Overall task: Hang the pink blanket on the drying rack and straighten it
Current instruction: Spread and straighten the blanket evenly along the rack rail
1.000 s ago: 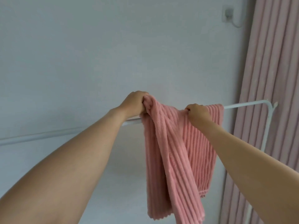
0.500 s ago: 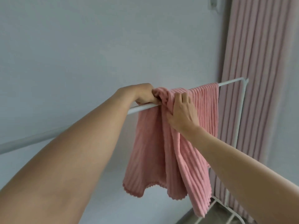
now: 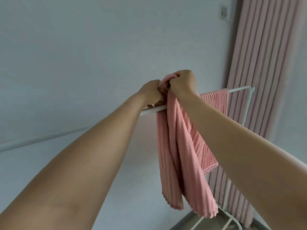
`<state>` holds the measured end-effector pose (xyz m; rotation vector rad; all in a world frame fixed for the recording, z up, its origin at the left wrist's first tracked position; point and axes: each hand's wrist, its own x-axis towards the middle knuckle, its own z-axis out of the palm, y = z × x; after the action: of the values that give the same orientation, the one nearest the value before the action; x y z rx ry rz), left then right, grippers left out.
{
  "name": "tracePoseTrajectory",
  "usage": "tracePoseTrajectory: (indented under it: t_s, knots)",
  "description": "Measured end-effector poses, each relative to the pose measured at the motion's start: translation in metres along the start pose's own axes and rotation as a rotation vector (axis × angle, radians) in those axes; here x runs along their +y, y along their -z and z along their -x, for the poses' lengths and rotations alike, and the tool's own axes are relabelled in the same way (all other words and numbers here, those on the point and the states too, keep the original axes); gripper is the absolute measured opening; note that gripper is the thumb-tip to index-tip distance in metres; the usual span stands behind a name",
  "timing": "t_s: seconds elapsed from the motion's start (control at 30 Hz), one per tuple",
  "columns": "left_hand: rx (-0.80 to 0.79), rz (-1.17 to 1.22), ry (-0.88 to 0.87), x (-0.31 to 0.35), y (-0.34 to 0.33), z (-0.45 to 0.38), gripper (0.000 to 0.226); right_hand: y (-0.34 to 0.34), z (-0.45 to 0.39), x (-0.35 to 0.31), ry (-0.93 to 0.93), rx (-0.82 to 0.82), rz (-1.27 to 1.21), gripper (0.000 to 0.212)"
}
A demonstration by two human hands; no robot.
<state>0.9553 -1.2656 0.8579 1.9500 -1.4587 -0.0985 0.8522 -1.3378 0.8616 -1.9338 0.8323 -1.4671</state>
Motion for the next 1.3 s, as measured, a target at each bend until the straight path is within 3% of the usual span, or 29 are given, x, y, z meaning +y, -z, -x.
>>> tracePoseTrajectory:
  t_s: [0.07,0.2,0.3,0.4,0.53,0.67,0.77,0.87,0.97,1.03,1.13,1.23,1.3]
  knots:
    - [0.036,0.082,0.093,-0.005,0.011,0.001,0.025,-0.014,0.024,-0.009,0.082,-0.099,-0.117,0.032]
    - [0.092,0.002,0.157,-0.033,0.023,0.013,0.025,-0.031,0.069,0.025,0.31,-0.207,0.101,0.031]
    - [0.291,-0.072,0.172,-0.046,0.028,0.023,0.018,-0.034,0.074,0.038,0.252,-0.209,0.163,0.026]
    - [0.406,-0.106,0.111,-0.035,0.027,0.03,0.017,-0.039,0.074,0.033,0.199,-0.2,0.245,0.04]
    - [0.525,-0.345,-0.046,-0.024,0.035,0.046,0.018,-0.035,0.088,0.038,0.224,-0.197,0.216,0.021]
    - [0.3,-0.457,-0.081,-0.033,0.045,0.073,0.004,-0.033,0.09,0.033,0.169,-0.128,0.047,0.028]
    - [0.164,-0.513,0.006,-0.037,0.05,0.088,0.031,-0.032,0.078,-0.004,0.109,-0.086,-0.083,0.027]
    - [0.06,-0.551,0.115,-0.037,0.055,0.102,0.044,-0.036,0.084,-0.042,0.198,-0.117,-0.191,0.025]
    - [0.083,-0.518,0.171,-0.043,0.066,0.118,0.031,-0.05,0.118,-0.041,0.34,-0.258,-0.21,0.019]
    - [0.133,-0.504,0.159,-0.051,0.074,0.126,0.029,-0.056,0.137,-0.02,0.375,-0.274,-0.09,0.028]
    - [0.187,-0.455,0.147,-0.062,0.08,0.136,0.027,-0.057,0.155,0.004,0.361,-0.273,0.04,0.058]
    - [0.24,-0.574,0.098,-0.067,0.08,0.144,0.029,-0.054,0.167,-0.003,0.282,-0.33,0.07,0.064]
    - [0.277,-0.616,0.068,-0.069,0.085,0.146,0.026,-0.049,0.169,-0.013,0.247,-0.322,0.01,0.057]
